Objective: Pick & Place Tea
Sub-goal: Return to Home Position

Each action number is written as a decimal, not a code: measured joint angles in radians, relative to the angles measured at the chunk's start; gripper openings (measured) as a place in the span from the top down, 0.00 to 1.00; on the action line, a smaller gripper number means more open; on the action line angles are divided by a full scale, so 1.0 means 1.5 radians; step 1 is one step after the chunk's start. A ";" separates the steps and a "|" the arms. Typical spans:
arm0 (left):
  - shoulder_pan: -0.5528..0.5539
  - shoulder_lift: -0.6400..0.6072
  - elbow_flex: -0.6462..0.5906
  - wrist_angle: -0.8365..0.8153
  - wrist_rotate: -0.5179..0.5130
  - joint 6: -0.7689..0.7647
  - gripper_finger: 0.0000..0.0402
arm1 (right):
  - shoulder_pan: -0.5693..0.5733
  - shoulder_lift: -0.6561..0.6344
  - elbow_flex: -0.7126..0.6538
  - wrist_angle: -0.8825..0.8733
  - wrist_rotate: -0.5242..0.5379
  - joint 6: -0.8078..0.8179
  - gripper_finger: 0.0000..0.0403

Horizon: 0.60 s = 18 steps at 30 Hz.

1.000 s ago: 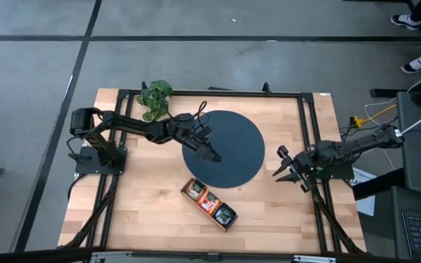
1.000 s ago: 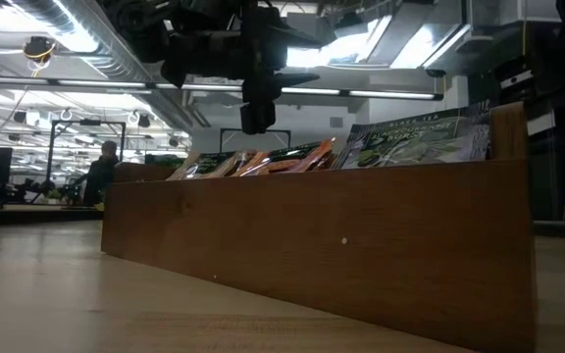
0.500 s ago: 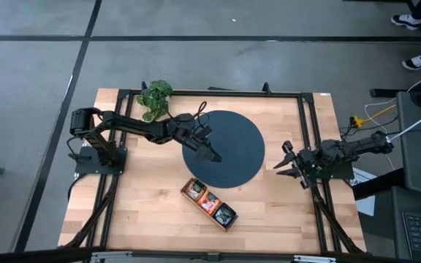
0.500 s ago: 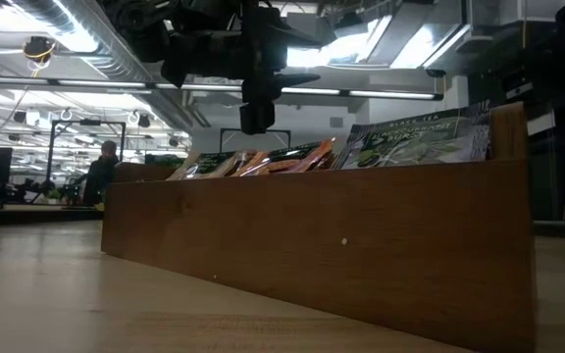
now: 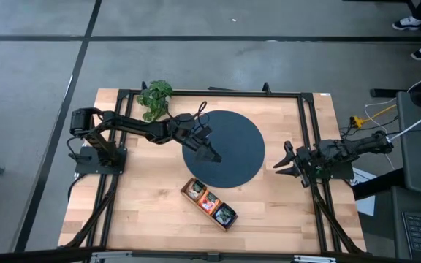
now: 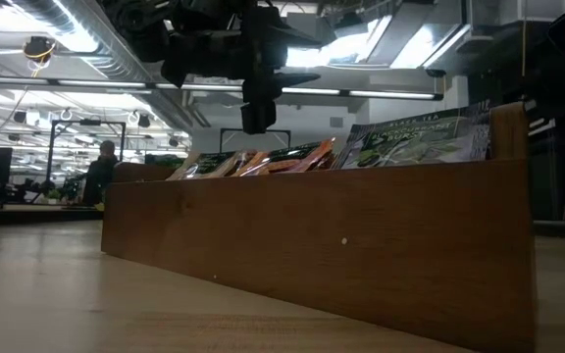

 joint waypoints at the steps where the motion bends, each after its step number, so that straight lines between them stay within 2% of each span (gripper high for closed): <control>1: 0.000 0.000 0.000 0.000 0.002 0.006 0.61 | 0.000 0.000 0.000 0.000 0.000 0.011 0.75; 6: -0.003 0.000 0.000 0.000 0.006 0.048 0.61 | 0.000 0.000 0.000 0.030 -0.004 0.040 0.75; 12: -0.010 0.000 0.000 -0.001 0.007 0.084 0.61 | 0.000 0.000 0.001 0.107 -0.010 -0.071 0.75; 15: -0.014 0.000 0.000 -0.001 0.021 0.086 0.61 | 0.000 0.000 -0.005 0.115 -0.047 -0.097 0.75; 18: -0.019 0.000 0.000 -0.001 0.028 0.089 0.61 | 0.000 0.000 -0.045 0.151 -0.053 -0.097 0.75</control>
